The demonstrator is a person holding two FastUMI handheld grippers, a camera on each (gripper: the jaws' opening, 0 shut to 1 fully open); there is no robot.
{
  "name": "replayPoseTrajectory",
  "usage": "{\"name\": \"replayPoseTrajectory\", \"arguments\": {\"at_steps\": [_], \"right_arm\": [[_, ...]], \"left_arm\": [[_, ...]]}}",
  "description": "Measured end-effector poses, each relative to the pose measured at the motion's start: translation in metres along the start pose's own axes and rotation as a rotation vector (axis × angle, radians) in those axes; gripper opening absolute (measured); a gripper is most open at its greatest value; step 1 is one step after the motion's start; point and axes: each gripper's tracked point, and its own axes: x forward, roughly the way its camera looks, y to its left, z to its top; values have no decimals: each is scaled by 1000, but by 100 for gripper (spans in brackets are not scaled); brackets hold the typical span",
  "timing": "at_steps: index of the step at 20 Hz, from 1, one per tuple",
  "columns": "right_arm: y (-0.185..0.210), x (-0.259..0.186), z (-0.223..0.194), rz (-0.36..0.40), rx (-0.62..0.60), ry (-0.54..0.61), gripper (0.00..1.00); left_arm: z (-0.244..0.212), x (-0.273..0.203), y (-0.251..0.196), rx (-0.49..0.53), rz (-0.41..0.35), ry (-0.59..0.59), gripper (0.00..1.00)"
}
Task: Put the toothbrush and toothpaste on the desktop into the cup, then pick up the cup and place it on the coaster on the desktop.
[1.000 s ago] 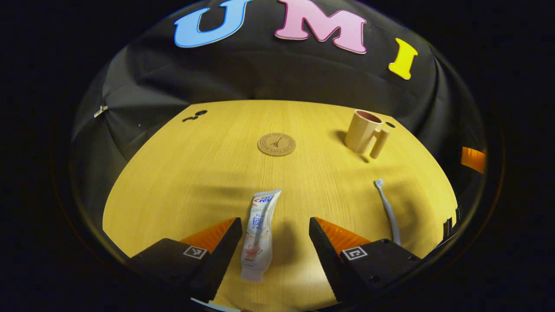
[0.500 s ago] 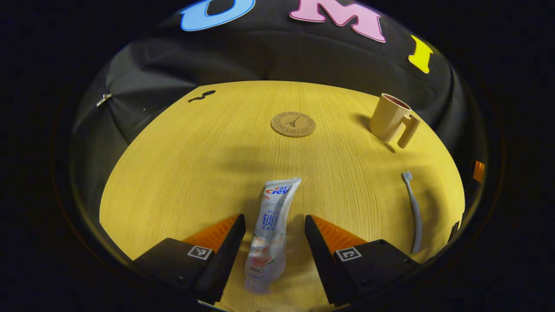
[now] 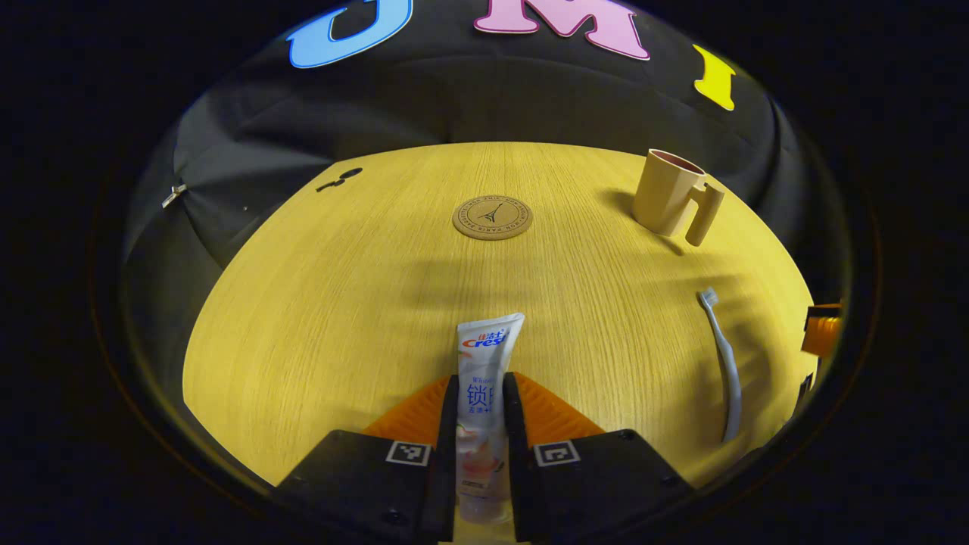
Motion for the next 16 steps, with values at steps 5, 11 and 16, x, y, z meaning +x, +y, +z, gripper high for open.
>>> {"name": "replayPoseTrajectory", "arguments": {"at_steps": [5, 11, 16], "right_arm": [[3, 20, -12, -61, -58, 83, 99], [9, 37, -18, -116, -61, 123, 99], [6, 67, -30, -154, -128, 188, 99]], "left_arm": [[1, -6, 10, 18, 7, 4, 24], [6, -38, 10, 65, -25, -53, 23], [17, -66, 8, 102, -45, -94, 23]]}}
